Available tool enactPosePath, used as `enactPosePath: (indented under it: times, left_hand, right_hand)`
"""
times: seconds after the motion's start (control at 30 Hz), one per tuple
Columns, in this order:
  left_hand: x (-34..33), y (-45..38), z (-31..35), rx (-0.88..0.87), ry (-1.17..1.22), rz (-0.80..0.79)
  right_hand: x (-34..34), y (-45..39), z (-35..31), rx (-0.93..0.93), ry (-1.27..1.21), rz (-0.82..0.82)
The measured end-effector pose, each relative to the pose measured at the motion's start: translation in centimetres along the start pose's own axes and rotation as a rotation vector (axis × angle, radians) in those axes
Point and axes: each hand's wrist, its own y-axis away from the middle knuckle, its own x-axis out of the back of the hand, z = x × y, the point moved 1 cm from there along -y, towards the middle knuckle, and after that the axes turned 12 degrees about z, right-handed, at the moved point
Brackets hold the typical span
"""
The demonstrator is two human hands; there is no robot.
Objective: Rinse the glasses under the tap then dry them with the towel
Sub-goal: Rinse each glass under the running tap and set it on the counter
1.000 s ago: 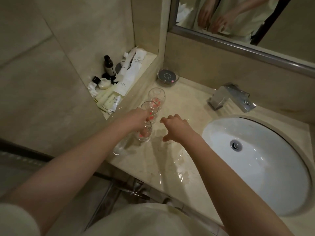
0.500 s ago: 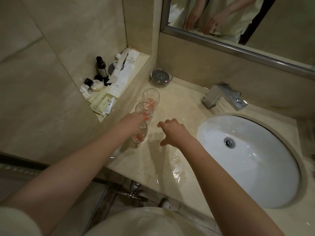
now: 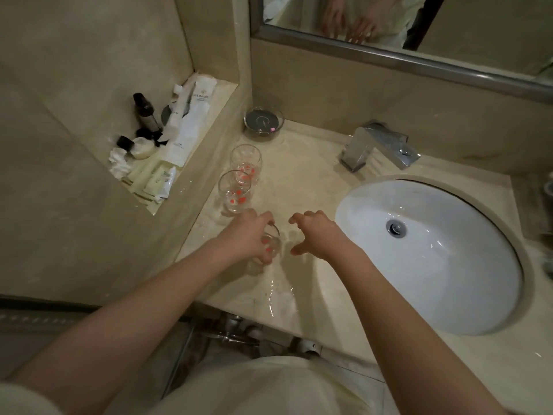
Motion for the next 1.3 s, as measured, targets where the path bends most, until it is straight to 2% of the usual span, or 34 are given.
enactPosePath:
  times: [0.13,0.43,0.57,0.7,0.9,1.1,1.3]
  left_hand:
    - [-1.9,-1.1,4.3,-0.056,0.068,-0.011]
    - [-3.0,-7.3,12.5,-0.039,0.13,0.044]
    - [-4.0,-10.3,16.3,-0.05,0.147,0.015]
    - [-5.0,-12.7,19.2,-0.053,0.146,0.0]
    - [-6.9,-15.6,20.9,-0.055,0.072,0.001]
    - [-7.9,-17.7,21.8,-0.062,0.023,-0.021]
    - [-8.7,-19.4,22.4,-0.08,-0.044,-0.034]
  right_hand:
    - [0.3,1.3,3.9,-0.073,-0.061,0.019]
    - [3.3,3.1,15.1,-0.25,-0.266,0.156]
    - [4.1,2.7,19.5,-0.344,-0.425,0.198]
    - [6.2,1.0,23.9,-0.394,-0.465,0.284]
    - [9.7,-3.8,28.0,-0.363,-0.473,0.466]
    - [11.9,-9.7,28.0,-0.195,-0.321,0.397]
    - [12.2,-12.9,27.7,-0.116,-0.164,0.363]
